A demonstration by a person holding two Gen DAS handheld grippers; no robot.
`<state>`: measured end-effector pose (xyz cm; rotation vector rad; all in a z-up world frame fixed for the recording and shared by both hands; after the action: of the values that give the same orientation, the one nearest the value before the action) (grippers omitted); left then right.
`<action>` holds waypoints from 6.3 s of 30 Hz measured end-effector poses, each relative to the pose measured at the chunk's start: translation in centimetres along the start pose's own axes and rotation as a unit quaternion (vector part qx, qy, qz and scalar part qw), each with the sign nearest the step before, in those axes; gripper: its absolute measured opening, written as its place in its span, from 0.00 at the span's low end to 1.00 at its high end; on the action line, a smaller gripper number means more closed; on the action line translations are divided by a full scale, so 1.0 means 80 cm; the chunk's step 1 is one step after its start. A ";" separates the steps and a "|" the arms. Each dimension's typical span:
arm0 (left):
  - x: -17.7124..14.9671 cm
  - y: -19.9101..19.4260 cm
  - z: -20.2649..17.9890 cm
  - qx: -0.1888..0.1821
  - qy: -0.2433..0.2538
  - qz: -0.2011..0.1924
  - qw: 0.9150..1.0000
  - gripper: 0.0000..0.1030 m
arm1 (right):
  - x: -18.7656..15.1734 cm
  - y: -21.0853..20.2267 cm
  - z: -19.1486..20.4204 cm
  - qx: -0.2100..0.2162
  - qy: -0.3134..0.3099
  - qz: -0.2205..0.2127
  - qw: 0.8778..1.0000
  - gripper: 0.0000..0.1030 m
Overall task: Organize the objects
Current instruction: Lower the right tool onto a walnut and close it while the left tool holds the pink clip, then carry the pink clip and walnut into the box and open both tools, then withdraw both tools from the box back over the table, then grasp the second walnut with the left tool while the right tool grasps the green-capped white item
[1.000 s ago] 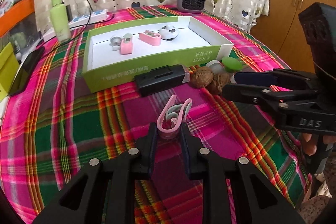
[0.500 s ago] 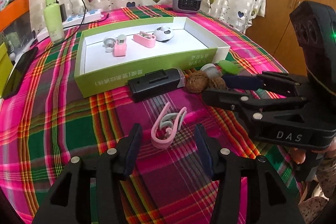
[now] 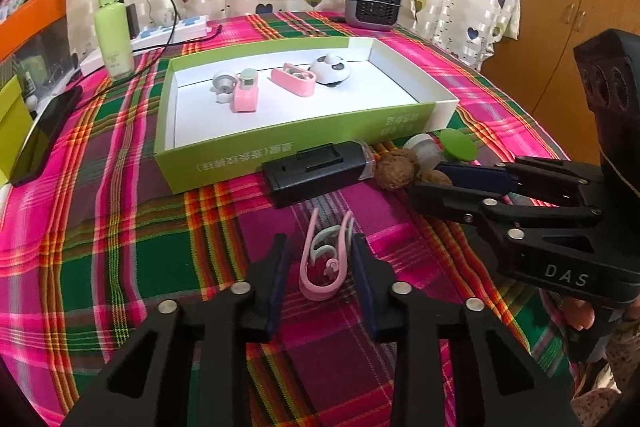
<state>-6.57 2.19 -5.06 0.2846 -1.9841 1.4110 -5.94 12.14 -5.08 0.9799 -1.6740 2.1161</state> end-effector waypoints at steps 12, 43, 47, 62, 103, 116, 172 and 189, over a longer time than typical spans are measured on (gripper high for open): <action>-0.001 -0.005 0.004 0.008 -0.002 0.002 1.000 0.22 | 0.000 -0.011 0.008 0.020 -0.003 -0.006 1.000 0.30; 0.050 -0.042 0.014 0.007 -0.014 -0.052 0.999 0.21 | 0.046 -0.048 0.012 0.054 -0.011 -0.050 0.997 0.30; 0.066 -0.035 0.028 0.006 -0.028 -0.053 0.998 0.21 | 0.069 -0.039 0.008 0.058 -0.009 -0.050 0.997 0.30; 0.107 0.006 0.070 0.024 -0.048 -0.047 0.997 0.21 | 0.121 0.029 -0.003 0.065 -0.005 -0.016 0.998 0.30; 0.123 0.064 0.096 0.058 -0.039 -0.010 0.998 0.23 | 0.141 0.122 -0.001 0.047 -0.032 0.063 0.996 0.30; 0.119 0.062 0.087 0.051 -0.032 -0.009 0.998 0.38 | 0.139 0.115 -0.003 0.043 -0.026 0.056 0.997 0.41; 0.029 -0.001 -0.051 -0.077 -0.017 -0.015 0.997 0.50 | 0.011 -0.031 -0.070 -0.008 0.031 -0.020 0.999 0.42; 0.037 0.043 -0.068 -0.061 -0.007 0.007 0.998 0.51 | 0.001 -0.028 -0.089 -0.001 0.046 -0.013 0.999 0.42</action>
<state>-8.43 9.04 -4.76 0.2263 -2.0784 1.2936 -7.04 19.43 -4.08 0.8861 -1.6103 2.1095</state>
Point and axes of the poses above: each gripper's, at about its wrist camera, not at the fingertips, and y roughly the way its jaws point, z to its left, x to its top, the point moved 8 cm from there along y, roughly the way its jaws point, and after that the axes turned 6 degrees about -x, right-handed, at the moved point
